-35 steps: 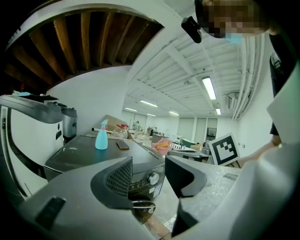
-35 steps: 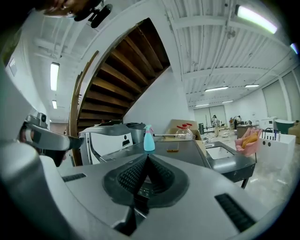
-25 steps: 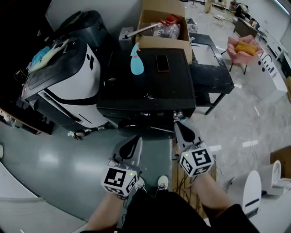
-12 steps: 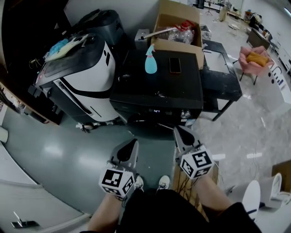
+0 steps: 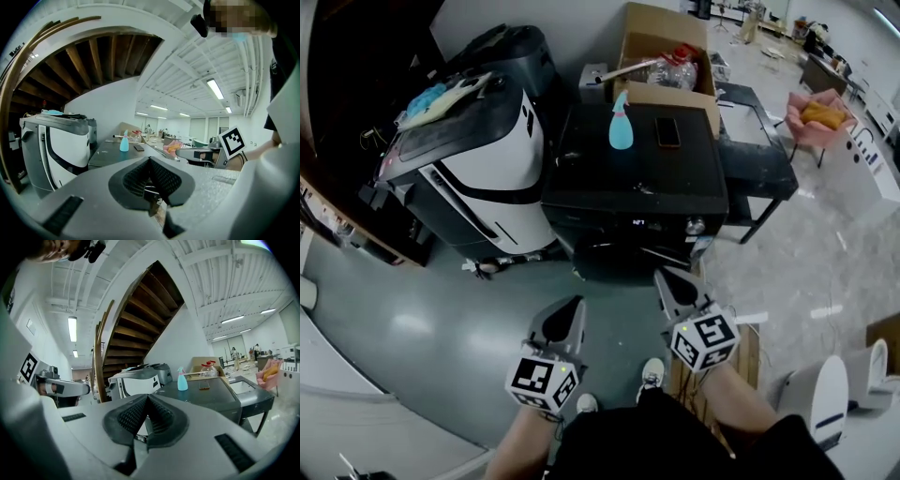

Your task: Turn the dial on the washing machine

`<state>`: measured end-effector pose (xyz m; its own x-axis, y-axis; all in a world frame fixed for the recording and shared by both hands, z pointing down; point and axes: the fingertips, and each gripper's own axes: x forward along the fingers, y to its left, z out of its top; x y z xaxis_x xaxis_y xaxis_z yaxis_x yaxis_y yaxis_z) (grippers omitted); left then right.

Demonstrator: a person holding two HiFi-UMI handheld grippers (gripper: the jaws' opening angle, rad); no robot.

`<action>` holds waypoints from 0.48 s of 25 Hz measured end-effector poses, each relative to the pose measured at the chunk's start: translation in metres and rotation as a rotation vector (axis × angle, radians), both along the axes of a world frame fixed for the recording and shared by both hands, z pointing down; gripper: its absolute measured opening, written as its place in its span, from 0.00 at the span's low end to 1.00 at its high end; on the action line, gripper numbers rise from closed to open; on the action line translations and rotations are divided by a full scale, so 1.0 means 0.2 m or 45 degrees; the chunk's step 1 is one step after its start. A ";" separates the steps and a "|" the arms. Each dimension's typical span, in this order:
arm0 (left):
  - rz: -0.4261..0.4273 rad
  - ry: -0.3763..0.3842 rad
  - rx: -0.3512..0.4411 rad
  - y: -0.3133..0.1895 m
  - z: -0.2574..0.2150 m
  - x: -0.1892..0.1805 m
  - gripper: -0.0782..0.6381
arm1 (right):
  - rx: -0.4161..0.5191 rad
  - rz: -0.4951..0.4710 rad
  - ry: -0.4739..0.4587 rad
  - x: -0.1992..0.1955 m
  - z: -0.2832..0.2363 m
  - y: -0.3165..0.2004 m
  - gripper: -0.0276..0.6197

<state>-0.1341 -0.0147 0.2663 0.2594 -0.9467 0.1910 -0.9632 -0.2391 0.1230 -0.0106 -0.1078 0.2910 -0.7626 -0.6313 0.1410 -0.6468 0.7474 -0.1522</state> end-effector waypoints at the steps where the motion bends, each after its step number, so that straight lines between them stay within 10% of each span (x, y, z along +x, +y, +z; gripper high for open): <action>1: 0.022 0.001 -0.004 0.03 0.01 -0.03 0.12 | -0.001 0.023 -0.005 -0.02 0.01 0.03 0.04; 12: 0.225 0.019 -0.023 0.45 0.13 -0.36 0.12 | -0.042 0.271 0.010 -0.22 0.09 0.56 0.04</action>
<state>-0.2055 0.0754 0.2930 0.4242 -0.8826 0.2027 -0.9045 -0.4020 0.1426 -0.0537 0.0041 0.3081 -0.6117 -0.7727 0.1697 -0.7905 0.5886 -0.1692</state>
